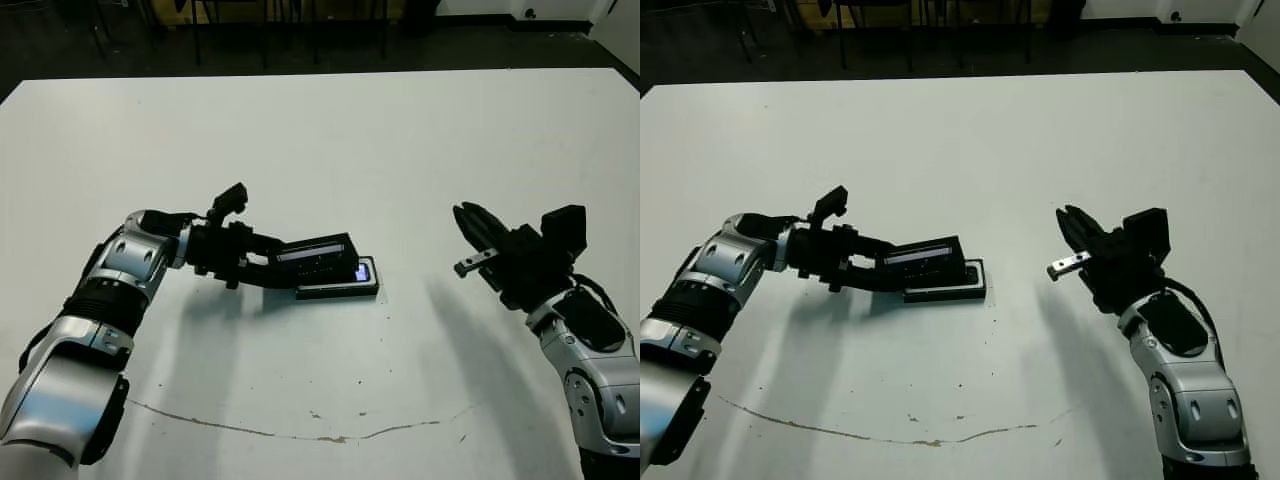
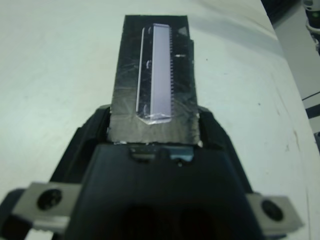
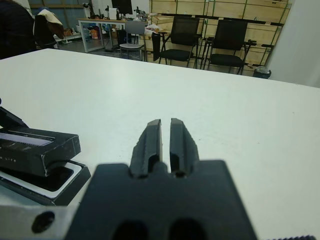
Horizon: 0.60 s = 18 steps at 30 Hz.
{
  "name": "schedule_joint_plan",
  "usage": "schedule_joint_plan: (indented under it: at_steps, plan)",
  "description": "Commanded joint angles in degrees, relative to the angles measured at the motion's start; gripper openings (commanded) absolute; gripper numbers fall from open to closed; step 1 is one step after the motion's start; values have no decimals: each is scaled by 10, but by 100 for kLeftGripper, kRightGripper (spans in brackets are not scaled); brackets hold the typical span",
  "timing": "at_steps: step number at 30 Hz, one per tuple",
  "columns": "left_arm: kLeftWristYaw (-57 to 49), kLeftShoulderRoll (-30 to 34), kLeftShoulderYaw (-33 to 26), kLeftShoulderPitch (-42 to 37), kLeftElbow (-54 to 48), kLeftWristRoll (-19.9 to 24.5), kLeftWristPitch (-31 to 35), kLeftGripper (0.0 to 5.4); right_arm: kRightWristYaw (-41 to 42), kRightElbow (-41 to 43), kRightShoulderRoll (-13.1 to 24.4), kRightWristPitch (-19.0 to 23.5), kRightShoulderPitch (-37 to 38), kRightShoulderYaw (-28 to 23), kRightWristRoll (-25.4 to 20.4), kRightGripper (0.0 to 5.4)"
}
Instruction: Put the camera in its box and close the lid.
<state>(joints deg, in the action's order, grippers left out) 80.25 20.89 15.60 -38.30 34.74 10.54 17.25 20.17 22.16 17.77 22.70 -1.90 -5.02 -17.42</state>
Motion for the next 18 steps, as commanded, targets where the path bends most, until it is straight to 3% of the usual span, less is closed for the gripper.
schedule_joint_plan:
  at_steps: [1,18]
  plan:
    - [6,3,10,11,-2,-10,3,272,5,-8,1,-1,4,0,-3,0]
    - [23,24,59,15,-51,-39,16,272,0,-9,2,-5,5,4,7,0]
